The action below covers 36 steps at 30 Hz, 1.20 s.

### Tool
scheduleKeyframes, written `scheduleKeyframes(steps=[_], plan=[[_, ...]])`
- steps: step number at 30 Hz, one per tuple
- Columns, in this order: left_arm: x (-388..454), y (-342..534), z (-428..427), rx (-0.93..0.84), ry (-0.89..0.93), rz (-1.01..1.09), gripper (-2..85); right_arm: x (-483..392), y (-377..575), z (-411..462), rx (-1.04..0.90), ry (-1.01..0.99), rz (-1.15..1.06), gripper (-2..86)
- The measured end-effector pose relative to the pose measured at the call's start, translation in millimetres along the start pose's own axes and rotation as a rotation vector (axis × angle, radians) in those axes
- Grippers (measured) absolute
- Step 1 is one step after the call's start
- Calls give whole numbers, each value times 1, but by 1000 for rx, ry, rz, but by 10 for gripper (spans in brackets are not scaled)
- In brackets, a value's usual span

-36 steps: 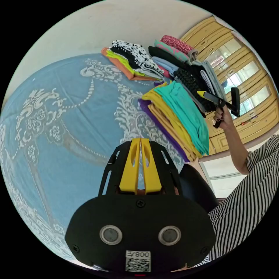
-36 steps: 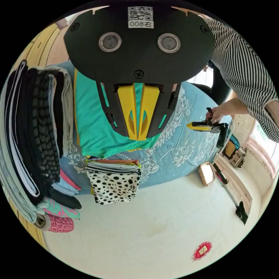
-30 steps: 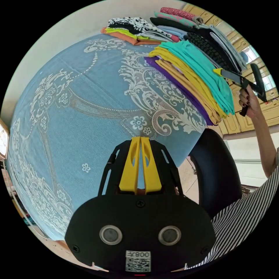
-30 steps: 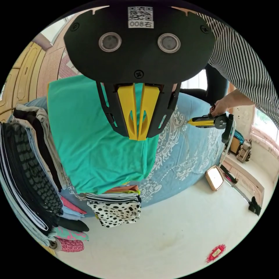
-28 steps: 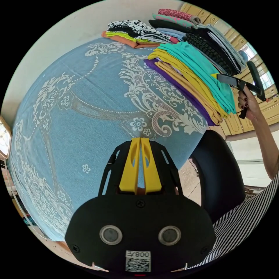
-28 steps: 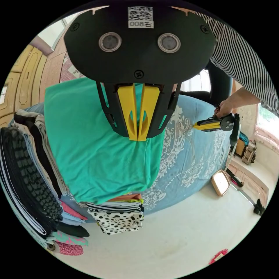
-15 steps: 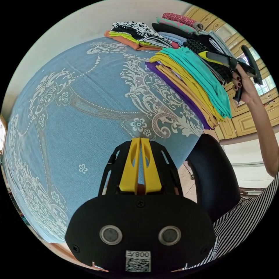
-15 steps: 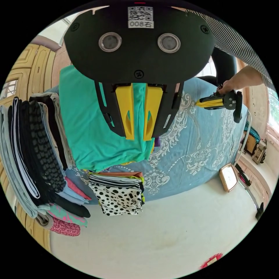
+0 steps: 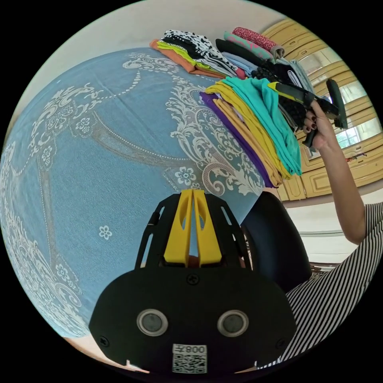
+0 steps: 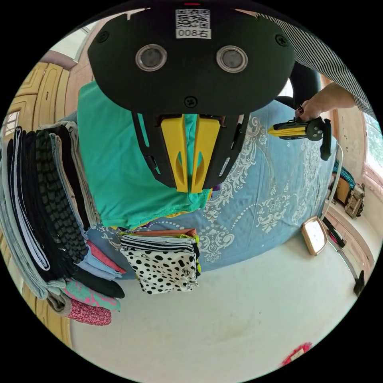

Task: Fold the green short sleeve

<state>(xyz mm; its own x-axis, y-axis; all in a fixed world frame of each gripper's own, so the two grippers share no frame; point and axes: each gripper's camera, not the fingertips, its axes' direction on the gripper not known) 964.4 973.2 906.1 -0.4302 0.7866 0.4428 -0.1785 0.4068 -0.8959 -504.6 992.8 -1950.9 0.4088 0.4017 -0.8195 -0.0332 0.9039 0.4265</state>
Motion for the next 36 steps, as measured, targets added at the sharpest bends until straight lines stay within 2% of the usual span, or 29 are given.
scheduleKeyframes(steps=[2,5,11,17,28,36], plan=[[9,2,-13,37,29,26,2,47,37,-76,126,-157,69,12],[29,-1,-36,98,74,87,2,102,92,-166,248,-282,122,10],[79,-25,-75,172,172,233,4,195,191,-313,377,-393,173,9],[129,-60,-101,209,186,321,16,274,255,-420,493,-396,211,8],[218,-134,-121,168,-59,473,56,395,309,-509,620,-467,276,7],[294,-143,-124,87,-241,731,72,456,330,-548,638,-469,298,6]])
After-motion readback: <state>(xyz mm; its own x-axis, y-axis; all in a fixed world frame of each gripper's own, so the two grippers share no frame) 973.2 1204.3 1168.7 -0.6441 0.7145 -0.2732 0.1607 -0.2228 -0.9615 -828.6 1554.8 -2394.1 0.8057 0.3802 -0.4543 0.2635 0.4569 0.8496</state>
